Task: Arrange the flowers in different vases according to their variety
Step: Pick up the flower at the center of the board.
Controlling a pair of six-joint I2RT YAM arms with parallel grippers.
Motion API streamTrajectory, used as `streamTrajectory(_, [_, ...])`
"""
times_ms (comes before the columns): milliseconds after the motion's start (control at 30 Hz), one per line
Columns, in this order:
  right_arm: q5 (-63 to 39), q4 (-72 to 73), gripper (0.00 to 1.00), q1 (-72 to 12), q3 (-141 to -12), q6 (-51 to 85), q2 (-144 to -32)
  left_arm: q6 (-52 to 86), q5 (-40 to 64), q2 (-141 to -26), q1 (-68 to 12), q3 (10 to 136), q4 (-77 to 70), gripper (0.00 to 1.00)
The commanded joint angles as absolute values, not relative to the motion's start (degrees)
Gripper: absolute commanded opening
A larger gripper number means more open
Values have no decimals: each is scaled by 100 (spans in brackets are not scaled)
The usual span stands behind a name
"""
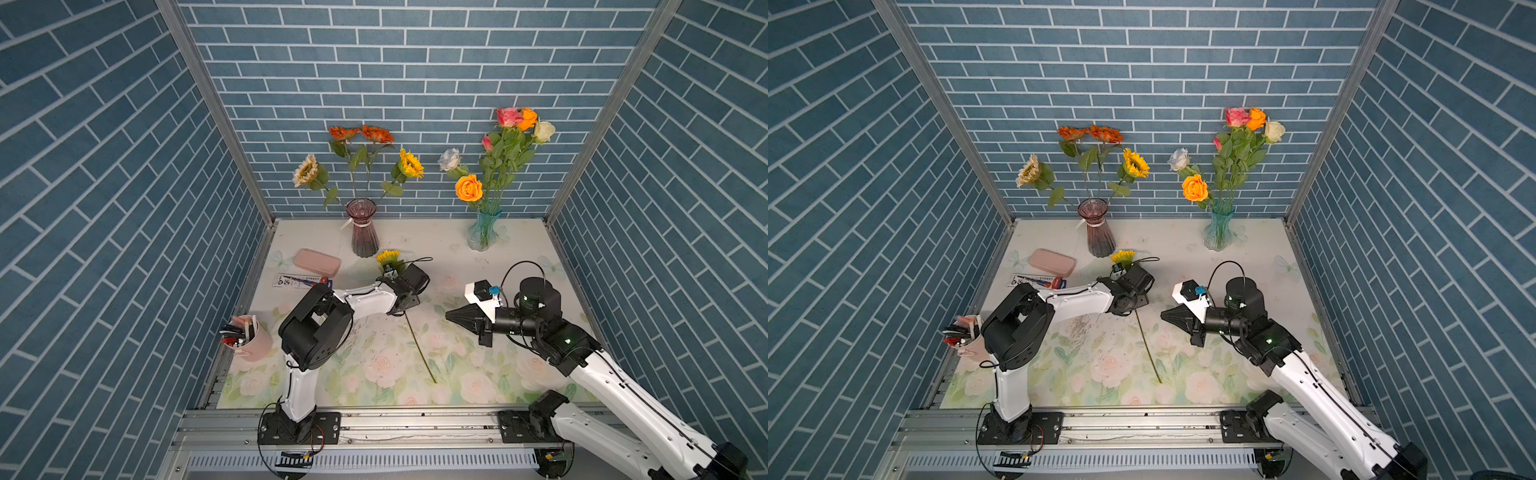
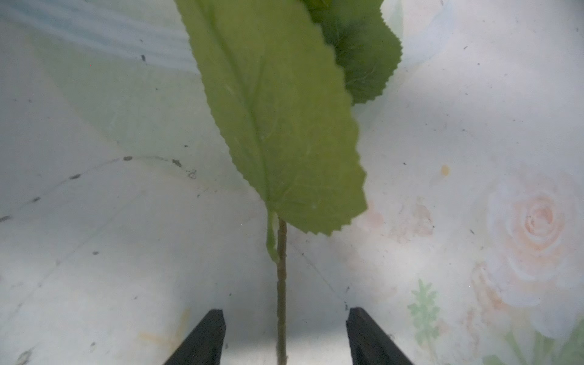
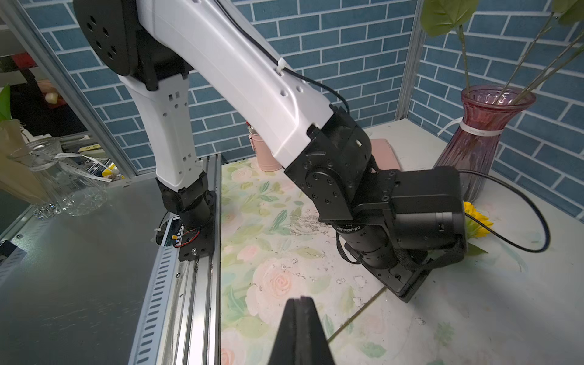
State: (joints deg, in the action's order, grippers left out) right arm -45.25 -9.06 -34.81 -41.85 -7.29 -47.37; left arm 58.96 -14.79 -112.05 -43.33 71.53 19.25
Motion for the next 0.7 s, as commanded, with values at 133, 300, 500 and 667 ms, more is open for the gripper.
streamTrajectory(133, [-4621, -926, 0, -3462, -4246, -896, -4735, 5997, -1456, -11685, -4353, 7404, 2150, 56])
streamTrajectory(300, [-4505, -914, 0, -3467, -4176, -881, -4573, 6002, -1596, -11900, -4351, 7501, 2364, 43])
streamTrajectory(500, [-4437, -860, 0, -3455, -4078, -848, -4486, 5979, -1597, -11880, -4342, 7320, 2449, 2])
streamTrajectory(667, [-4416, -787, 0, -3456, -4043, -809, -4480, 5958, -1479, -11759, -4342, 7148, 2332, 0])
